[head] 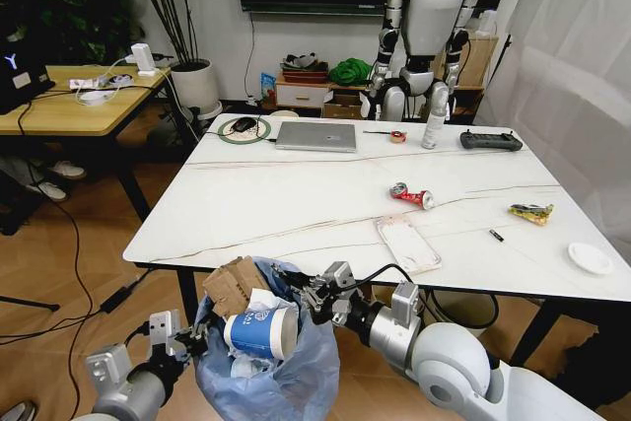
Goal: Pick up the trash bin and place the trash from the table into it.
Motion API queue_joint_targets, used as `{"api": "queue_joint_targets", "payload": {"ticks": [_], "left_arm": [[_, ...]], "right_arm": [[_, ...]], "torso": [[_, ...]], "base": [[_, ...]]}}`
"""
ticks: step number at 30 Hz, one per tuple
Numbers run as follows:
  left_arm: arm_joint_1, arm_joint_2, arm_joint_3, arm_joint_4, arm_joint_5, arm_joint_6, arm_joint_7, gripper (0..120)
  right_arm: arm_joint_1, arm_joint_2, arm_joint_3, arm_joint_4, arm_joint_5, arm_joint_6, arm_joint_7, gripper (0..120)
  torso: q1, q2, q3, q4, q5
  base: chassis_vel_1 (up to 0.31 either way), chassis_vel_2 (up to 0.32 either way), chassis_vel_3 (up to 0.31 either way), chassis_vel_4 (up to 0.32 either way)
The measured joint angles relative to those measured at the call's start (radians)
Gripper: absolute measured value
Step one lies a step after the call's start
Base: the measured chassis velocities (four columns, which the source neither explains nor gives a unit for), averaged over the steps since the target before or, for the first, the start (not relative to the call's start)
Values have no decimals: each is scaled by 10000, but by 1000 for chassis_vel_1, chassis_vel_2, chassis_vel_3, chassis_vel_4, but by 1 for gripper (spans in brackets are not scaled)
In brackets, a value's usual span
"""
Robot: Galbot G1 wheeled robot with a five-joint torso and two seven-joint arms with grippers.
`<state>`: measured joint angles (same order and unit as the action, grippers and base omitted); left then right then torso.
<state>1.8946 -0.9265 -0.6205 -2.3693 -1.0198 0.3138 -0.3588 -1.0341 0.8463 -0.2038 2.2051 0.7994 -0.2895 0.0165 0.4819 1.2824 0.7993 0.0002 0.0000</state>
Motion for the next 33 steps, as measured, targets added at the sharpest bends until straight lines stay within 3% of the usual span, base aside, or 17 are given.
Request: {"api": "queue_joint_targets", "payload": {"ticks": [2, 5, 6, 9, 15, 21, 25, 33], "left_arm": [[-2, -2, -9, 0, -4, 0, -2, 0], [-2, -4, -10, 0, -5, 0, -2, 0], [-1, -22, -11, 0, -6, 0, -4, 0], [9, -59, -6, 0, 10, 1, -7, 0], [-13, -98, 61, 55, 63, 0, -9, 0], [-72, -171, 111, 69, 100, 0, -8, 0], [-85, -132, 79, 29, 95, -11, 3, 0], [2, -124, 24, -11, 176, -37, 18, 0]], "right_arm": [[-15, -3, -13, 17, -1, 0, 12, 27], [-24, -6, -16, 20, -1, 0, 16, 29], [-52, -10, -12, 25, -1, 0, 30, 39], [-96, 53, 190, 102, 3, -14, 145, 51], [-171, 303, 1336, 223, 230, -387, 588, 71], [-590, 459, 2921, 252, -261, -1645, 1524, 94], [-1126, 203, 3711, -57, -2043, -2196, 1505, 100], [-1931, -13, 4490, -221, -3219, -2584, 958, 100]], "torso": [[0, 0, 0, 0, 0], [0, 0, 0, 0, 0], [0, 0, 0, 0, 0], [0, 0, 0, 0, 1], [0, 0, 0, 1, 0], [0, 0, 0, 1, 1], [0, 0, 0, -1, 2], [0, 0, 0, -1, 2]], "base": [[0, 0, 0, 0], [0, 0, 0, 0], [0, 0, 0, 0], [0, 0, 0, 0], [0, 0, 0, 0], [0, 0, 0, 0], [0, 0, 0, 0], [0, 0, 0, 0]]}}
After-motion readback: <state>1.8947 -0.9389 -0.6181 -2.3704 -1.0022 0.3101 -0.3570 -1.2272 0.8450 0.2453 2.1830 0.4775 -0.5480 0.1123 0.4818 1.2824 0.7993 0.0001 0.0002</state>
